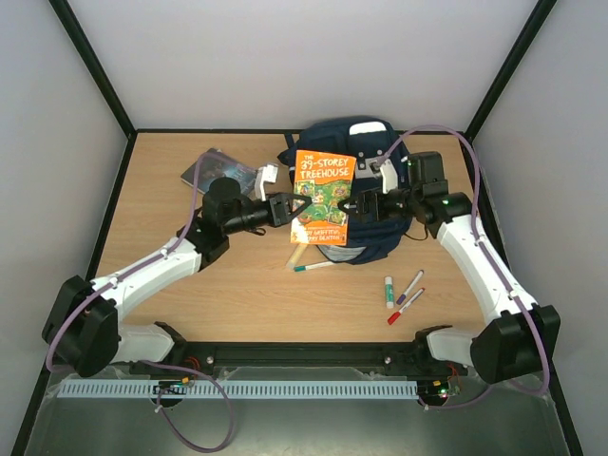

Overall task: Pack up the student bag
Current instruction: Pick up the book from the center of the board.

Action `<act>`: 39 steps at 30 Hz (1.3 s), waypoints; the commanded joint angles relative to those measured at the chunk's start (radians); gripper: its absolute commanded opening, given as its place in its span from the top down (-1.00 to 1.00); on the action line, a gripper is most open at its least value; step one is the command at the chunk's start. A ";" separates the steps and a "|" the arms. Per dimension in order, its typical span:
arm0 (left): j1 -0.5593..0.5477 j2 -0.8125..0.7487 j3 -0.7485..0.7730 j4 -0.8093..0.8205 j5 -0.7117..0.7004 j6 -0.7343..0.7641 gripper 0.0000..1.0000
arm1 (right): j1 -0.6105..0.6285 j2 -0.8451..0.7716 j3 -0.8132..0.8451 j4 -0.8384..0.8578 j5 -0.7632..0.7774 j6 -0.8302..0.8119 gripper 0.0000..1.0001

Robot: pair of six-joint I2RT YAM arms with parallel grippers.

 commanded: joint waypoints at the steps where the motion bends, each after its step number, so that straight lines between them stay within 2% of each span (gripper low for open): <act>1: -0.003 -0.013 -0.020 0.323 0.154 -0.059 0.95 | -0.029 -0.030 -0.024 0.022 -0.159 0.001 -0.83; 7: -0.002 -0.049 -0.078 0.443 0.214 -0.093 0.95 | -0.034 -0.097 -0.128 0.107 -0.259 0.022 -0.82; 15: -0.003 -0.048 -0.073 0.567 0.223 -0.152 0.95 | -0.035 -0.004 -0.057 0.070 -0.533 0.028 -0.79; 21: -0.003 -0.005 -0.027 0.553 0.215 -0.158 0.95 | -0.036 -0.012 -0.041 0.055 -0.619 0.024 -0.74; 24: -0.001 0.005 -0.007 0.480 0.188 -0.113 0.95 | -0.036 -0.041 -0.038 0.046 -0.624 0.028 -0.70; 33: -0.001 0.004 -0.014 0.377 0.099 -0.056 0.95 | -0.035 -0.107 -0.032 0.077 -0.609 0.103 -0.47; 39: -0.001 0.008 -0.019 0.342 0.083 -0.042 0.95 | -0.035 -0.124 -0.030 0.106 -0.614 0.140 -0.23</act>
